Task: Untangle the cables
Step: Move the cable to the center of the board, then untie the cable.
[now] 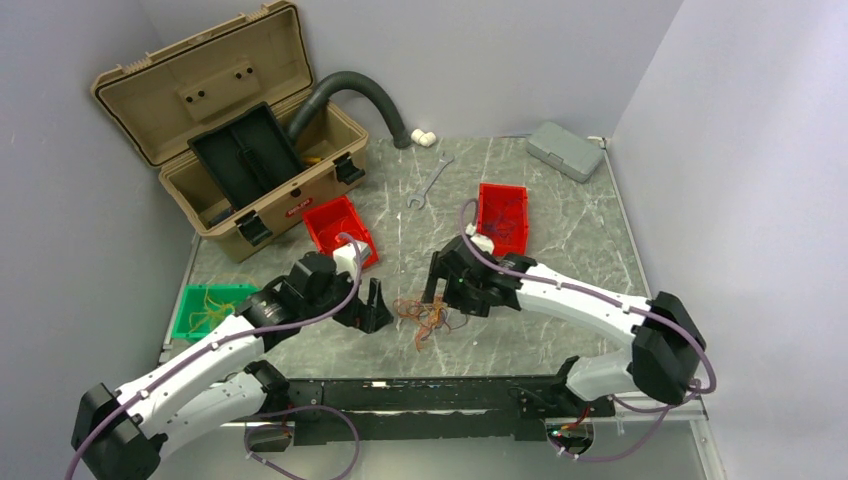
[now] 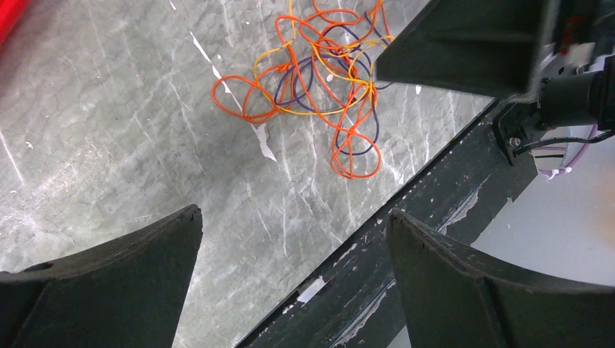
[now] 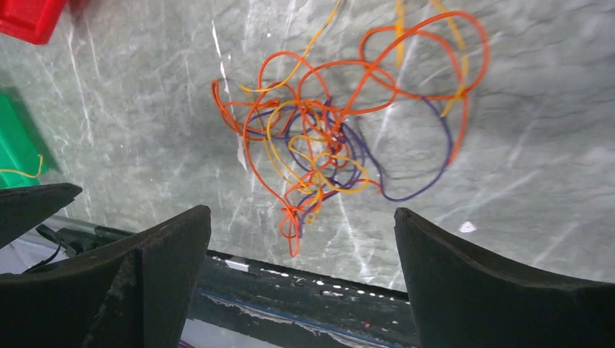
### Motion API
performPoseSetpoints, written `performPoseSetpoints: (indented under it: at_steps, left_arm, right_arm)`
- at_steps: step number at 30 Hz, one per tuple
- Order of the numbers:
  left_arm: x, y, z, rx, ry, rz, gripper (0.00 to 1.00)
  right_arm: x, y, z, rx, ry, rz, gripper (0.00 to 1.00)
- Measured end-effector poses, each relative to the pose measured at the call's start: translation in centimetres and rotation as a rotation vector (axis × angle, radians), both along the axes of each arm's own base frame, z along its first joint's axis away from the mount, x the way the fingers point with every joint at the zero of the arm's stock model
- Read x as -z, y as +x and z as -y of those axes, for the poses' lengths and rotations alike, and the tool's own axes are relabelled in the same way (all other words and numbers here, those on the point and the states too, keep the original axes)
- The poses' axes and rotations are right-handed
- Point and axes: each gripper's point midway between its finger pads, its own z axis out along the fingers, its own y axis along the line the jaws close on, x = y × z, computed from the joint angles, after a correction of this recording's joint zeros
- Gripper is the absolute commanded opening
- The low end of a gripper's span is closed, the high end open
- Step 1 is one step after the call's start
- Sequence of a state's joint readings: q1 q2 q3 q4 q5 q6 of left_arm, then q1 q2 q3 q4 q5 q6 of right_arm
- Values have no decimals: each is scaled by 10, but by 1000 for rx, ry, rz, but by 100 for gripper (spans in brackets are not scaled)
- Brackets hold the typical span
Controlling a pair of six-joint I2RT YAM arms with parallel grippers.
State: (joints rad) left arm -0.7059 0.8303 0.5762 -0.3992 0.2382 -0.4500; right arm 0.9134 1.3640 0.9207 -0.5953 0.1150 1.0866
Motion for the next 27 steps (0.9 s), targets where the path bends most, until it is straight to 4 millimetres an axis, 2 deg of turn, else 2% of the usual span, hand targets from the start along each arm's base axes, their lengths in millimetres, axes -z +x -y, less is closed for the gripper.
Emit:
performPoseSetpoints:
  at_steps: [3, 7, 11, 14, 16, 20, 24, 27]
  left_arm:
    - [4, 2, 2, -2, 6, -14, 100]
    - [11, 5, 9, 6, 15, -29, 99]
    - [22, 3, 17, 31, 36, -54, 99]
    - [31, 2, 27, 59, 56, -73, 99]
    - [37, 3, 33, 71, 69, -86, 99]
    - [44, 13, 45, 79, 100, -98, 99]
    - [37, 29, 59, 82, 105, -67, 99]
    - [31, 41, 69, 80, 104, -45, 95]
  right_arm:
    - [-9, 4, 16, 17, 4, 31, 97]
    - [-17, 4, 57, 73, 14, 73, 96]
    - [-11, -2, 94, 114, -17, 84, 89]
    - [-4, -10, 108, 94, -46, 89, 83]
    - [1, -15, 111, 67, -56, 90, 80]
    - [20, -26, 111, -13, -62, 68, 80]
    - [34, -36, 99, -101, -40, 57, 80]
    - [38, -34, 88, -136, -34, 62, 78]
